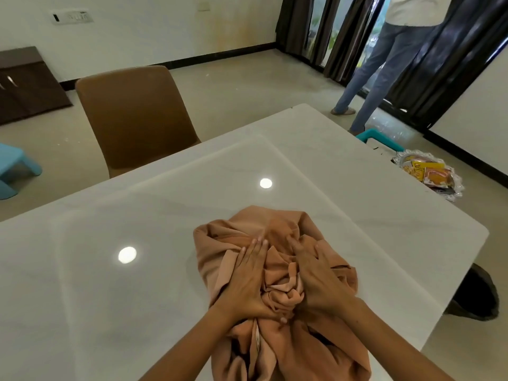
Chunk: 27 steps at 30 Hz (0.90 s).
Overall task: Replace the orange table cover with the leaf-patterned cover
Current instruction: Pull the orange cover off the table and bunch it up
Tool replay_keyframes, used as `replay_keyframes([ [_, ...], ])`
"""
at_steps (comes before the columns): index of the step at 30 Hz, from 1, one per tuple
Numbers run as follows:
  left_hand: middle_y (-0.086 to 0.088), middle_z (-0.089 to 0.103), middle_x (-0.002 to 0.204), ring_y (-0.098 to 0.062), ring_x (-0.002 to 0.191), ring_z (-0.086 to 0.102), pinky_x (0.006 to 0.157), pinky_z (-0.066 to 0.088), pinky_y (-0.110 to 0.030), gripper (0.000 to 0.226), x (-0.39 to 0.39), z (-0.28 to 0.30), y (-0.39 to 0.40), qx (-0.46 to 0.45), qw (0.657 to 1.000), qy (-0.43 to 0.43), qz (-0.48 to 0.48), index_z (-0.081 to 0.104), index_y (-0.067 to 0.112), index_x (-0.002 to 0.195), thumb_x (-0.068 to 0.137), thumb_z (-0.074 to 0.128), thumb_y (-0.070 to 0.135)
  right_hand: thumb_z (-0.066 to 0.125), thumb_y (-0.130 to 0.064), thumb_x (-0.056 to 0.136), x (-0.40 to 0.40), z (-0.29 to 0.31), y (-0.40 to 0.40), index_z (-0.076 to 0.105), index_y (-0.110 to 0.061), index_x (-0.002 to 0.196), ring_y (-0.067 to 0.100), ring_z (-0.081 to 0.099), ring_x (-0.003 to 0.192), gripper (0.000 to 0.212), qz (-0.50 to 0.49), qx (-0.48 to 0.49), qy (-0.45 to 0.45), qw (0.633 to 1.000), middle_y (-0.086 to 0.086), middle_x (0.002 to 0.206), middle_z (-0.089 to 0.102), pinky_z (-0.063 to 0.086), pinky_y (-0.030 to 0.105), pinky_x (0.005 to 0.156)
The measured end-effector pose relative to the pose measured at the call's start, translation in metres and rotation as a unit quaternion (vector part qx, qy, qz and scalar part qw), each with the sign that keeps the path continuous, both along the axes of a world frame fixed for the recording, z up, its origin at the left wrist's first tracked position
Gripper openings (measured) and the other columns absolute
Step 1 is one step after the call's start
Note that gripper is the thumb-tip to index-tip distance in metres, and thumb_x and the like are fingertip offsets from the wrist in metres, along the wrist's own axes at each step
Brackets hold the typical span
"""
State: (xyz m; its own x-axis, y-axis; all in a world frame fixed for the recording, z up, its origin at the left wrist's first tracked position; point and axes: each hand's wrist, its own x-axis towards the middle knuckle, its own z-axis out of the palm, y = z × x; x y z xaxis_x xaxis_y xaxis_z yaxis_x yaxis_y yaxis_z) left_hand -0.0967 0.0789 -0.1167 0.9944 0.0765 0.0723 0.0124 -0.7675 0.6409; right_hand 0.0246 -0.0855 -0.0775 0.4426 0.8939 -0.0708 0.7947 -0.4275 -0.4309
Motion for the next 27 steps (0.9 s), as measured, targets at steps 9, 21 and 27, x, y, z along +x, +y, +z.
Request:
replay_keyframes([
  [9,-0.014,0.059,0.128,-0.020,0.121,0.053,0.109,0.021,-0.020,0.063,0.002,0.001,-0.004,-0.043,0.993,-0.068,0.088,0.057,-0.001,0.126,0.074,0.055,0.035,0.062,-0.040,0.076,-0.007,0.007,0.014,0.066,-0.021,0.110,0.012,0.060,0.090,0.039,-0.078,0.123,-0.013,0.989,-0.005,0.105,0.066,0.051,0.029,0.073],
  [21,-0.016,0.060,0.125,-0.018,0.120,0.051,0.110,0.032,-0.025,0.046,-0.045,0.034,-0.033,-0.021,0.974,-0.195,0.111,0.058,-0.003,0.124,0.082,0.050,0.014,0.070,-0.028,0.077,-0.058,0.064,-0.006,0.068,-0.023,0.109,0.011,0.062,0.091,0.033,-0.113,0.189,-0.012,0.975,-0.003,0.106,0.068,0.042,0.013,0.085],
  [27,-0.016,0.061,0.123,-0.019,0.118,0.053,0.105,0.038,-0.029,0.049,-0.062,0.069,-0.079,-0.012,0.972,-0.231,0.049,0.049,0.004,0.129,0.081,0.053,0.015,0.063,-0.044,0.077,-0.092,0.099,-0.068,0.068,-0.027,0.109,0.001,0.057,0.096,0.036,-0.161,0.228,0.007,0.960,-0.008,0.109,0.067,0.034,0.005,0.087],
])
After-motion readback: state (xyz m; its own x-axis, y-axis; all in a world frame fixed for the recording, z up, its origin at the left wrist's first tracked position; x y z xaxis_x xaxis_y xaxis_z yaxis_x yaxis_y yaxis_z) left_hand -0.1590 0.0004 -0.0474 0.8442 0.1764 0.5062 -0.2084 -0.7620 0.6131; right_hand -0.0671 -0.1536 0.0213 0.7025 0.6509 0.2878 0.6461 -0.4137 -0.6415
